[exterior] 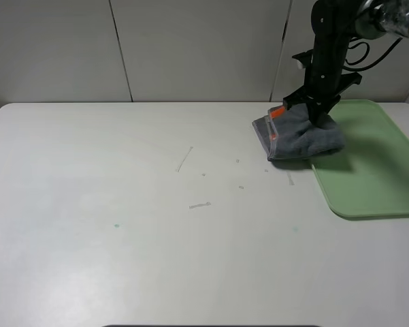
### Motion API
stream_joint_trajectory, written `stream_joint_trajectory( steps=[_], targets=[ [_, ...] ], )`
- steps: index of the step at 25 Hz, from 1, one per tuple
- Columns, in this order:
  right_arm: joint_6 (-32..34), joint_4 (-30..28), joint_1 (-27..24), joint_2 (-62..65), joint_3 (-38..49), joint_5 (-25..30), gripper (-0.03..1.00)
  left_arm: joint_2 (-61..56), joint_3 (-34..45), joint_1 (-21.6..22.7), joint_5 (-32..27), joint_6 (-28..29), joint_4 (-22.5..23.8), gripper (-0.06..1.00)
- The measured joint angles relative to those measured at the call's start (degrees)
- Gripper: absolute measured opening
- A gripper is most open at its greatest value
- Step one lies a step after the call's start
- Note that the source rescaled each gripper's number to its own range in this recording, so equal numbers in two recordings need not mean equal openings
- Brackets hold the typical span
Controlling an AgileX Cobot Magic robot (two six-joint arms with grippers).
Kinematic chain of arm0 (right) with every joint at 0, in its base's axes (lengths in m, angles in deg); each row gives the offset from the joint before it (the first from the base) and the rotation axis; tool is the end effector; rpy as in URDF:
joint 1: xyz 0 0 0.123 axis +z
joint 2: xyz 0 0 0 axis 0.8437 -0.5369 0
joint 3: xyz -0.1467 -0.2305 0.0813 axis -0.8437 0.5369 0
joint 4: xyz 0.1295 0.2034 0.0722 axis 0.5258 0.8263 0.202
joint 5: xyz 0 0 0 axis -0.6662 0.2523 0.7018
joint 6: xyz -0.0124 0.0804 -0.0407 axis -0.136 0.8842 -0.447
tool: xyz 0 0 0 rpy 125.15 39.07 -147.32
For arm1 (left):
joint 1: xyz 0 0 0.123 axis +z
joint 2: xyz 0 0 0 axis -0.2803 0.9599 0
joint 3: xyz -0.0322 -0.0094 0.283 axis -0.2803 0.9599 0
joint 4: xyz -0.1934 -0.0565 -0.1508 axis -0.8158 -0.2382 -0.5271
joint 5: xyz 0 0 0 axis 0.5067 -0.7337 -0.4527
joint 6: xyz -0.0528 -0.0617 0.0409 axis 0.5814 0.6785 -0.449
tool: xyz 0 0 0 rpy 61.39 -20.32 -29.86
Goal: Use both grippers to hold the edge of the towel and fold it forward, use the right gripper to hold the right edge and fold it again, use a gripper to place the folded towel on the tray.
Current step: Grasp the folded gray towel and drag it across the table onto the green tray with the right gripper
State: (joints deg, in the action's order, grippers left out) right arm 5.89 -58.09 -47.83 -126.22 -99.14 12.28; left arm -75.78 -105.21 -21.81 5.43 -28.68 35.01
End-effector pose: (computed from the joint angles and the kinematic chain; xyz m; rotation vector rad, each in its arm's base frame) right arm 0.4822 0.0641 0.1615 -0.3722 2.9678 -0.2902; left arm -0.0033 0.0042 0.2712 -0.0466 2.0634 -0.0866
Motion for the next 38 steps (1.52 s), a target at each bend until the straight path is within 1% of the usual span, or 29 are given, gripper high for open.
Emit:
stream_joint_trajectory(
  steps=[4,5,6,17,22,28,29,30,32,33,34,35,38],
  targets=[
    [0.0,-2.4,-2.8,0.0,0.0,0.0,0.16,0.0,0.0,0.0,0.0,0.0,0.0,1.0],
    [0.0,-2.4,-2.8,0.0,0.0,0.0,0.16,0.0,0.0,0.0,0.0,0.0,0.0,1.0],
    [0.0,-3.0,-4.1,0.0,0.0,0.0,0.16,0.0,0.0,0.0,0.0,0.0,0.0,1.0],
    [0.0,-3.7,-11.4,0.0,0.0,-1.4,0.16,0.0,0.0,0.0,0.0,0.0,0.0,1.0],
    [0.0,-2.8,-13.1,0.0,0.0,-1.4,0.16,0.0,0.0,0.0,0.0,0.0,0.0,1.0],
    [0.0,-2.7,-13.1,0.0,0.0,-2.1,0.16,0.0,0.0,0.0,0.0,0.0,-0.1,1.0],
    [0.0,-2.6,-13.1,0.0,0.0,-2.3,0.19,0.0,0.0,0.0,0.0,0.0,-0.1,1.0],
    [0.0,-2.6,-13.1,0.0,0.0,-2.6,0.29,0.0,0.0,0.0,0.0,0.0,-0.1,1.0],
    [0.1,-2.6,-13.1,0.0,0.0,-3.0,0.65,0.0,0.0,0.0,0.0,0.0,-0.1,1.0],
    [0.6,-2.6,-13.1,0.0,0.0,-3.0,0.79,0.0,0.0,0.0,0.0,0.0,-0.1,1.0],
    [0.6,-2.6,-13.1,0.0,0.0,-3.1,0.88,0.0,0.0,0.0,0.0,0.0,-0.1,1.0],
    [0.9,-2.6,-13.1,0.0,0.0,-3.1,0.93,0.0,0.0,0.0,0.0,0.0,-0.1,1.0],
    [1.2,-2.6,-13.1,0.0,0.0,-3.1,0.98,0.0,0.0,0.0,0.0,0.0,-0.1,1.0]
  ],
)
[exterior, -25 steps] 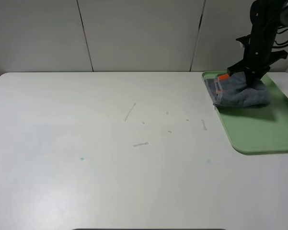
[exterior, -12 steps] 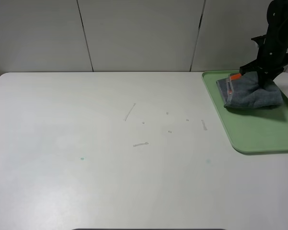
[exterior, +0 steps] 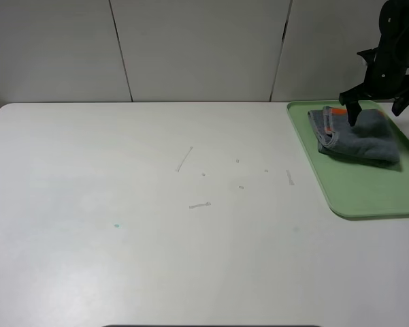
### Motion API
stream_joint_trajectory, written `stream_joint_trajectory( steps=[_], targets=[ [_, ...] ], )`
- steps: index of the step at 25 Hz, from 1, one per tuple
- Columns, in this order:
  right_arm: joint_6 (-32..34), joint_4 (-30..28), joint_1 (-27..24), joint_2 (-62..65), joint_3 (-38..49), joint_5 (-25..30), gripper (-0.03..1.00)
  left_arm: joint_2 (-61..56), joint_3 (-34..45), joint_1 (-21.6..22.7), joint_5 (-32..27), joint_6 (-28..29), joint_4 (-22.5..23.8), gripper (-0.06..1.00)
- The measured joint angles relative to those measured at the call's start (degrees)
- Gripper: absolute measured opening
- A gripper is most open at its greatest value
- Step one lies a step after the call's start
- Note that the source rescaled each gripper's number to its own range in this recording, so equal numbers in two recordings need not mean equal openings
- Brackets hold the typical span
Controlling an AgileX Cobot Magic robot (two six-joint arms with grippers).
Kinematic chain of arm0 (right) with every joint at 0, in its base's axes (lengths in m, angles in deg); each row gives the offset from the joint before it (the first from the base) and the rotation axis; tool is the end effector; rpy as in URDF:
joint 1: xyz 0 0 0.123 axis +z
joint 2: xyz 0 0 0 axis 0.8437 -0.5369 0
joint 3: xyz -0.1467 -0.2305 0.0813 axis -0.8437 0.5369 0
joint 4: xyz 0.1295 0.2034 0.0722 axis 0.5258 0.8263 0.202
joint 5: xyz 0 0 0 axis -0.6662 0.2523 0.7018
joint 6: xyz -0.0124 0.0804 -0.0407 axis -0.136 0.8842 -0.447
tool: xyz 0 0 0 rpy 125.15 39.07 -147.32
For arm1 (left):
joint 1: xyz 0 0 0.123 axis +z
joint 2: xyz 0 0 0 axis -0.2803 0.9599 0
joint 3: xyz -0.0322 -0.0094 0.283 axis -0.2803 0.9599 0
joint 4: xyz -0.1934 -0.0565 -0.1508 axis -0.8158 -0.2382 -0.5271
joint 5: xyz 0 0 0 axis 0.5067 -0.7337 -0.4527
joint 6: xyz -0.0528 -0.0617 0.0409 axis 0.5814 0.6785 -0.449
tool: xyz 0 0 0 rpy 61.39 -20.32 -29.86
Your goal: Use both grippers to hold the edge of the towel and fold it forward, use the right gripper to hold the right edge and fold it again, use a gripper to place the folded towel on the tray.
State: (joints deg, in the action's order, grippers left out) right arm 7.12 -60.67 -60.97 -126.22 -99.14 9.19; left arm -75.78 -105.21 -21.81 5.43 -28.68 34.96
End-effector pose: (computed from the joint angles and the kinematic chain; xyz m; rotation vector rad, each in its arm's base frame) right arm 0.4890 -0.0506 0.1630 -0.0300 2.9507 -0.3686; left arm -0.0033 0.0042 0.2712 -0.0466 2.0635 -0.0877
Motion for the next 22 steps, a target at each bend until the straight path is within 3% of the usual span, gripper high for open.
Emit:
stream_joint_trajectory(
  steps=[7,12,17,22],
  targets=[
    [0.3,0.3,0.0,0.0,0.0,1.7,1.0,0.0,0.0,0.0,0.0,0.0,0.0,1.0],
    [0.3,3.3,0.0,0.0,0.0,4.8,1.0,0.0,0.0,0.0,0.0,0.0,0.0,1.0],
    [0.3,7.9,0.1,1.9,0.0,4.8,1.0,0.0,0.0,0.0,0.0,0.0,0.0,1.0],
    [0.3,8.6,0.5,5.6,0.0,4.9,1.0,0.0,0.0,0.0,0.0,0.0,0.0,1.0]
  ],
)
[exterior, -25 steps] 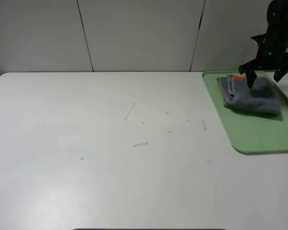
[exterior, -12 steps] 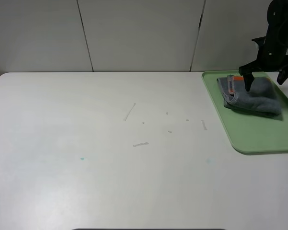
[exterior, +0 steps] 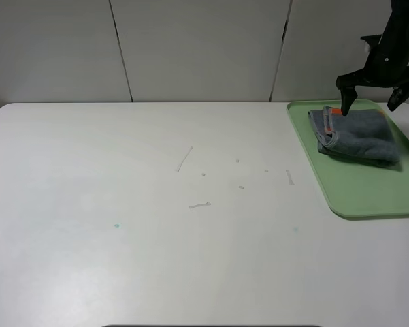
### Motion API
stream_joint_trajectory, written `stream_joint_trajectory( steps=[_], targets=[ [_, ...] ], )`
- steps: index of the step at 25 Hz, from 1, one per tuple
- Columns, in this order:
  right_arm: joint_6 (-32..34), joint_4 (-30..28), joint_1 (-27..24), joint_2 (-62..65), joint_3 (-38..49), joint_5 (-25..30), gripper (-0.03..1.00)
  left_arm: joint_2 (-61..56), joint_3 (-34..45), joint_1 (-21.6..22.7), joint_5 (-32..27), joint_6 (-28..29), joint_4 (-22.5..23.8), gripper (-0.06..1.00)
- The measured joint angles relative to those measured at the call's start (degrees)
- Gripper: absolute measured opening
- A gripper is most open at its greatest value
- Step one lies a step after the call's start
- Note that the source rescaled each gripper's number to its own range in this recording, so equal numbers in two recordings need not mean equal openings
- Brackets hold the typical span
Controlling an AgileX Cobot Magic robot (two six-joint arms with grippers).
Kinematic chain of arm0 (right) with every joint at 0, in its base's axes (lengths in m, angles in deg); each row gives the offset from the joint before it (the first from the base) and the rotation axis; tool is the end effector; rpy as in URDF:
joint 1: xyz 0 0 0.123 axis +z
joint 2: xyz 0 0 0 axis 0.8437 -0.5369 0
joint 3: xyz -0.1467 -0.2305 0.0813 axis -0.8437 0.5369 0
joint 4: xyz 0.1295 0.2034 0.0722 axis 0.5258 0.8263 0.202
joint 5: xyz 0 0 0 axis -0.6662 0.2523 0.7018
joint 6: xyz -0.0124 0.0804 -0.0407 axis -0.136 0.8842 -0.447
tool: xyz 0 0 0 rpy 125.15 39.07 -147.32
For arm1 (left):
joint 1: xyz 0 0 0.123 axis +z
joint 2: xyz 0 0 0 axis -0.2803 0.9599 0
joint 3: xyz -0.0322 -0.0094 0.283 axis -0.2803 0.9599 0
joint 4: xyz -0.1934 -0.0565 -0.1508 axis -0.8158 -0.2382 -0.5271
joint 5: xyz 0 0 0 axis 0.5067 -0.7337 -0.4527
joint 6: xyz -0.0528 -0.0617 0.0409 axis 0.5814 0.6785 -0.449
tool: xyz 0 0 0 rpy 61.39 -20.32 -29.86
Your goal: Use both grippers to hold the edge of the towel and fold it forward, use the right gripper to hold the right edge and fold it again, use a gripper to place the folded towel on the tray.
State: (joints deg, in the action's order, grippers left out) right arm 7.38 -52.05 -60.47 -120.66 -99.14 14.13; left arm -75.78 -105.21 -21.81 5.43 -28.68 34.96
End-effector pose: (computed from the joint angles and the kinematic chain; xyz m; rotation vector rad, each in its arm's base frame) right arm 0.4758 -0.0338 0.2064 0.0564 2.9527 -0.1617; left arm -0.0033 0.0042 0.2712 -0.0466 2.0635 -0.0877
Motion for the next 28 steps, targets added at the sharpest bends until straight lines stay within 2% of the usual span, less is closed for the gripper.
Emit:
stream_joint_trajectory(
  steps=[11,18,28],
  targets=[
    [0.1,3.9,2.4,11.9,2.9,0.1,1.0,0.0,0.0,0.0,0.0,0.0,0.0,1.0],
    [0.1,4.1,5.1,21.9,13.7,0.1,1.0,0.0,0.0,0.0,0.0,0.0,0.0,1.0],
    [0.1,5.4,5.5,37.2,30.9,0.1,1.0,0.0,0.0,0.0,0.0,0.0,0.0,1.0]
  ],
)
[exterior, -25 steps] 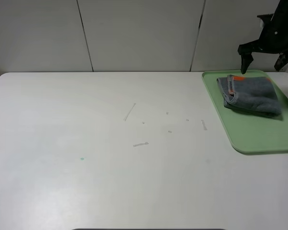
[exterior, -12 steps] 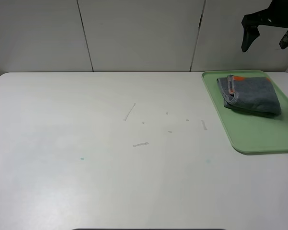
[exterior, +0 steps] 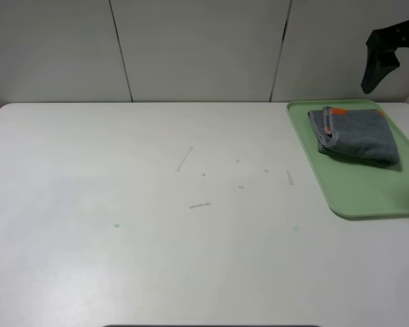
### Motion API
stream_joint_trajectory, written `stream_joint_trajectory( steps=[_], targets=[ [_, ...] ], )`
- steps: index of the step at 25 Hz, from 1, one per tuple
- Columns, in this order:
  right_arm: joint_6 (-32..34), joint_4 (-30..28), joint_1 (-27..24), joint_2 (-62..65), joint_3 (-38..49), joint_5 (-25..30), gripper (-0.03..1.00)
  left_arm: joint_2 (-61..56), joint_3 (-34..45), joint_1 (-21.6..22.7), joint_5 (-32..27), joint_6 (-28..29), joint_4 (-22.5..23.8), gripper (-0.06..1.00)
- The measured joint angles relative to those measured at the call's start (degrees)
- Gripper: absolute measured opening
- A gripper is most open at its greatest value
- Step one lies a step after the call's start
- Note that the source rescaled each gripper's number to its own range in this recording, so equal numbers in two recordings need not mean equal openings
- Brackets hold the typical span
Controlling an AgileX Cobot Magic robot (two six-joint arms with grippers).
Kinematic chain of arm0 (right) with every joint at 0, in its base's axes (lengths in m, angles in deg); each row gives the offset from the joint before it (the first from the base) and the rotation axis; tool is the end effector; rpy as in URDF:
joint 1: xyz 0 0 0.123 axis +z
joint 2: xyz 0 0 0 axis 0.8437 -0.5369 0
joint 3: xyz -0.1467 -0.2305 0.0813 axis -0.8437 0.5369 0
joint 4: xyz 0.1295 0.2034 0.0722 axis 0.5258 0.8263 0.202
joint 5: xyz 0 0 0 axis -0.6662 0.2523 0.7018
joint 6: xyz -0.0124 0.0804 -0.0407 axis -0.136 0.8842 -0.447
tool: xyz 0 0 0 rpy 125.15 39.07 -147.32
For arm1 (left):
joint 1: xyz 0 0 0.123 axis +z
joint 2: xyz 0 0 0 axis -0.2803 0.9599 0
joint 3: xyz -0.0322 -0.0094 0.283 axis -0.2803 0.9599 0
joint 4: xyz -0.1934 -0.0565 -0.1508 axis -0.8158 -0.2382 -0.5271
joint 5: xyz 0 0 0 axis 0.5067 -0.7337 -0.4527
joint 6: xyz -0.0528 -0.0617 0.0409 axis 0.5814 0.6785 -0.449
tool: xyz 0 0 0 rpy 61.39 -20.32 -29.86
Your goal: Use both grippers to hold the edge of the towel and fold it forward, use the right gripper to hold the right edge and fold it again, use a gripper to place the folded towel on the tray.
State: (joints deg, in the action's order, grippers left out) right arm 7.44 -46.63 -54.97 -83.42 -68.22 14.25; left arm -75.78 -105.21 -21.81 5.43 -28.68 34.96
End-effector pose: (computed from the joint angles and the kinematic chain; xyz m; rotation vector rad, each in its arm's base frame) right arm 0.3272 0.0133 0.3231 -0.0441 2.8466 -0.0080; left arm -0.0033 0.0042 0.2712 -0.0466 2.0635 -0.0877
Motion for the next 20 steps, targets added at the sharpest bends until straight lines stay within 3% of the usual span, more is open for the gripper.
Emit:
stream_joint_trajectory(
  steps=[20],
  targets=[
    [0.0,2.1,0.0,38.4,27.4,0.2,1.0,0.0,0.0,0.0,0.0,0.0,0.0,1.0]
  ],
)
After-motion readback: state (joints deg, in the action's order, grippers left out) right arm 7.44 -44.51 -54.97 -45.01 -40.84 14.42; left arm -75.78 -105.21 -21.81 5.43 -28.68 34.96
